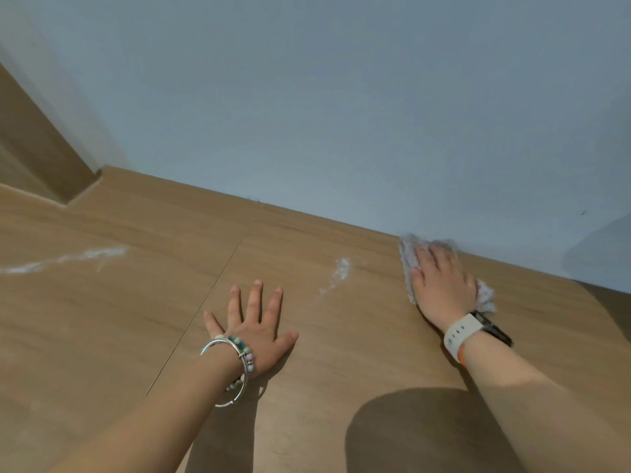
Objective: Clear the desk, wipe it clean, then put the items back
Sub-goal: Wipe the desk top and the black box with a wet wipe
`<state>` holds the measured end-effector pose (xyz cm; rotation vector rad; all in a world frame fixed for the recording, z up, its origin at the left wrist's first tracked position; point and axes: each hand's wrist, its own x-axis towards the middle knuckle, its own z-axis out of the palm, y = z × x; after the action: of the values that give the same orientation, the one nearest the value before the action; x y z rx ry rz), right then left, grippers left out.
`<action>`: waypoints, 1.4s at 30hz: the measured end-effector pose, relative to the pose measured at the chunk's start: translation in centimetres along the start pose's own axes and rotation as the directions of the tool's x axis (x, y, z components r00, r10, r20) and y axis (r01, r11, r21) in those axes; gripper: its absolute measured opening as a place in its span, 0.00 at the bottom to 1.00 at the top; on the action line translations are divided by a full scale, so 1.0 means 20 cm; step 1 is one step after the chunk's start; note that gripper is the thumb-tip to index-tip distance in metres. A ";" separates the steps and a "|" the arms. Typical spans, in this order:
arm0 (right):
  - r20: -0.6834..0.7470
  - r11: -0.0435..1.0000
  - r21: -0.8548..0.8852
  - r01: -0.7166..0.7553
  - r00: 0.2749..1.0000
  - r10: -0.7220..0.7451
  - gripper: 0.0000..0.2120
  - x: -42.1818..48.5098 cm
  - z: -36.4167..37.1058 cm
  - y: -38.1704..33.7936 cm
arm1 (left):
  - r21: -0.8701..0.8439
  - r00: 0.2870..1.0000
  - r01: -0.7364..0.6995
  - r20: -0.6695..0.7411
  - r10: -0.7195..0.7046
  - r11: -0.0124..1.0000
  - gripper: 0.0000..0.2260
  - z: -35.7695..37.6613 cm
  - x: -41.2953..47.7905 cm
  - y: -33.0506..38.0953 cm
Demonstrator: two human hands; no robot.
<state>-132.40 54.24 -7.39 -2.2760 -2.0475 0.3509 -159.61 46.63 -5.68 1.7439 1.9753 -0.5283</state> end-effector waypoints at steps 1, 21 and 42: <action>-0.032 0.998 0.001 -0.056 0.998 0.056 0.23 0.04 -0.01 0.00 | -0.004 1.000 0.000 0.000 0.000 1.000 0.31 0.00 0.00 0.00; 0.031 0.853 -0.072 0.517 0.856 -0.516 0.23 -0.13 0.08 -0.27 | -0.197 0.988 0.089 -0.104 -0.111 0.976 0.27 -0.05 0.13 -0.09; 0.137 0.638 -0.063 0.767 0.640 -0.756 0.27 -0.26 0.17 -0.50 | -0.068 0.999 -0.042 -0.010 0.041 0.997 0.26 -0.09 0.17 -0.22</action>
<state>-143.26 49.94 -8.04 -1.2046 -2.8878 0.2763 -164.43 49.78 -6.14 1.7442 1.9356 -0.4352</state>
